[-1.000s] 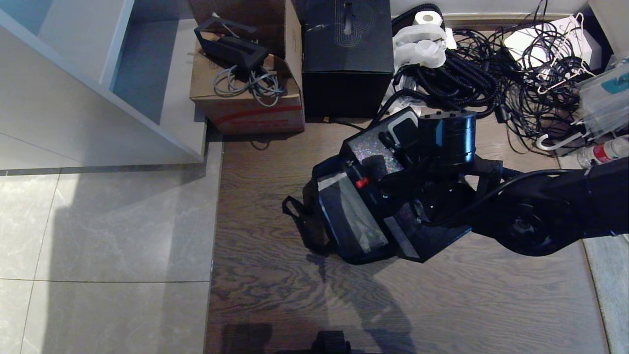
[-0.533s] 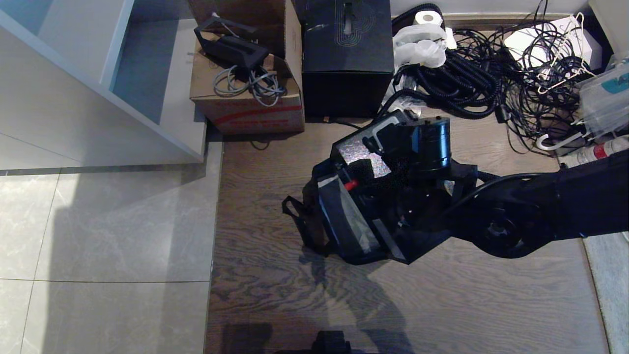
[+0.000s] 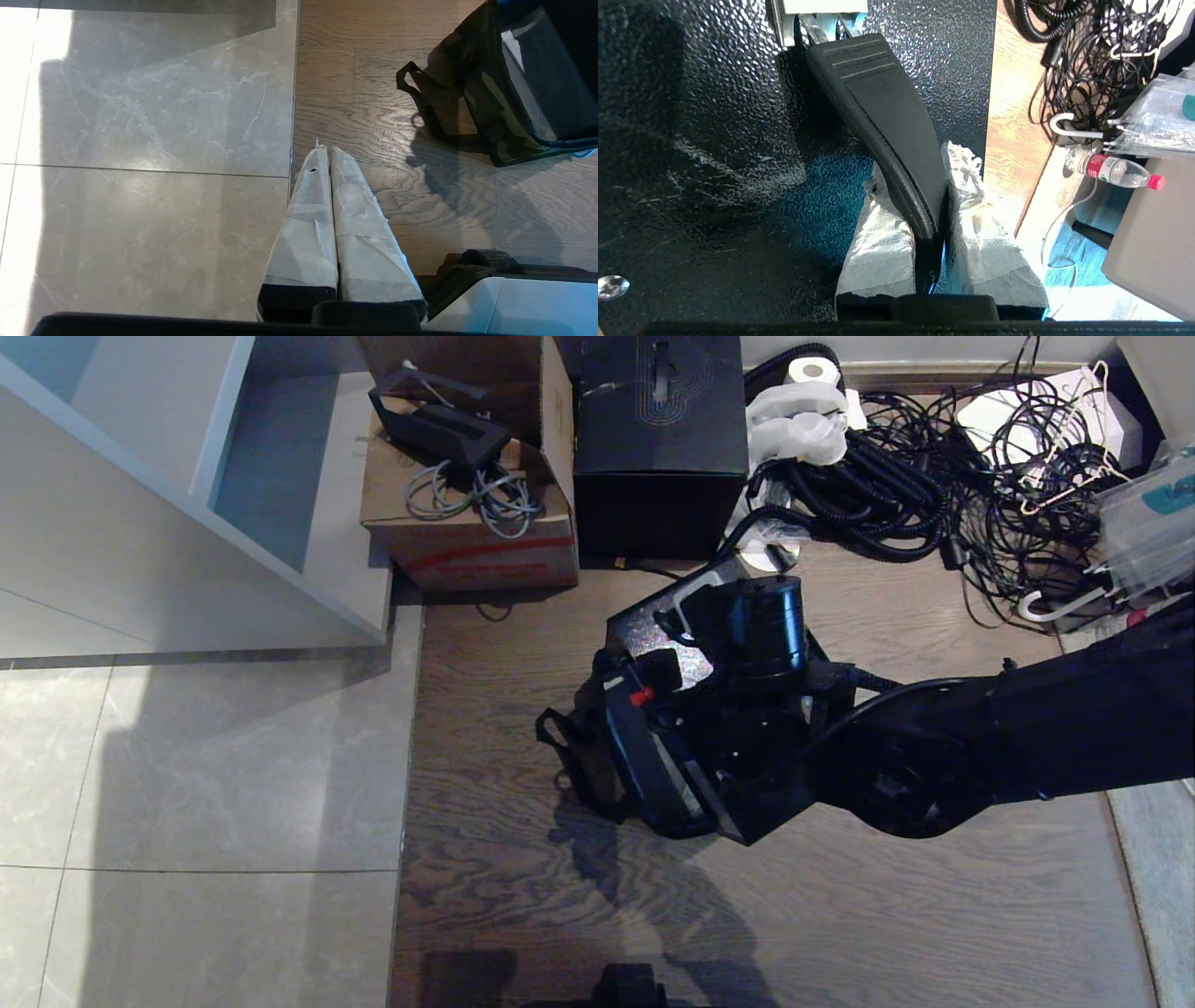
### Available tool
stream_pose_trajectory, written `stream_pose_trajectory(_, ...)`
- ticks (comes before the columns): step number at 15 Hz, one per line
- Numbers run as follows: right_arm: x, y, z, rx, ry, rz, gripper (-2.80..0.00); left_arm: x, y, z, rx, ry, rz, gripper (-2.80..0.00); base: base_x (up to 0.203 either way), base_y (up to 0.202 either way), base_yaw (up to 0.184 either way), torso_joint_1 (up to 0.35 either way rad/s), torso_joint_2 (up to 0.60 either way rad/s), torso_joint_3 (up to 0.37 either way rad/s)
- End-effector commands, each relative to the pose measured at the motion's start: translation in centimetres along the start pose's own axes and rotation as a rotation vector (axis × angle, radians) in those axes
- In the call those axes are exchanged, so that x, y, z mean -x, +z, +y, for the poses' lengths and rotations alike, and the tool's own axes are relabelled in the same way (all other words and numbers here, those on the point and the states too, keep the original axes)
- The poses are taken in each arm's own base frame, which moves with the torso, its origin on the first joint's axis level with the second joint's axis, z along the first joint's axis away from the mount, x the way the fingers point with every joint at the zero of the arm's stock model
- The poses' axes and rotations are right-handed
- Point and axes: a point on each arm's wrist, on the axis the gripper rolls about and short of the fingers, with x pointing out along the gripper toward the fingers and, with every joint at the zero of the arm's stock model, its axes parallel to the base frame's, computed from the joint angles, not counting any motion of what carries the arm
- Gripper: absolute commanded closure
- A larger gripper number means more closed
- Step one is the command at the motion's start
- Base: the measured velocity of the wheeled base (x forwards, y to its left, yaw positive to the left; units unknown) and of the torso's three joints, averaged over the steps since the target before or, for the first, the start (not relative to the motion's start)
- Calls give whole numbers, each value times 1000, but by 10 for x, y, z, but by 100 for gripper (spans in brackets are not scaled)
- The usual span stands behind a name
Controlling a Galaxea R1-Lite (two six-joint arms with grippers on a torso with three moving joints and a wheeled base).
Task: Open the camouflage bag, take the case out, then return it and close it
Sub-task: Place the black box back
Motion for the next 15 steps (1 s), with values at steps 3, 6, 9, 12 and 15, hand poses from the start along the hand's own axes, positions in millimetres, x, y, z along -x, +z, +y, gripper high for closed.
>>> stream_pose_trajectory(3, -2, -1, 16, 15, 10, 6, 0, 0, 0, 0, 1, 0, 0, 0, 0, 0, 0, 0, 0, 0)
stream_pose_trajectory(6, -6, -4, 24, 25, 12, 15, 0, 0, 0, 0, 1, 0, 0, 0, 0, 0, 0, 0, 0, 0)
stream_pose_trajectory(9, -9, -8, 33, 9, 19, 31, 0, 0, 0, 0, 1, 0, 0, 0, 0, 0, 0, 0, 0, 0)
stream_pose_trajectory(12, -12, -12, 42, 0, 28, 53, 0, 0, 0, 0, 1, 0, 0, 0, 0, 0, 0, 0, 0, 0)
stream_pose_trajectory(15, -16, -17, 51, -2, 33, 73, 0, 0, 0, 0, 1, 0, 0, 0, 0, 0, 0, 0, 0, 0)
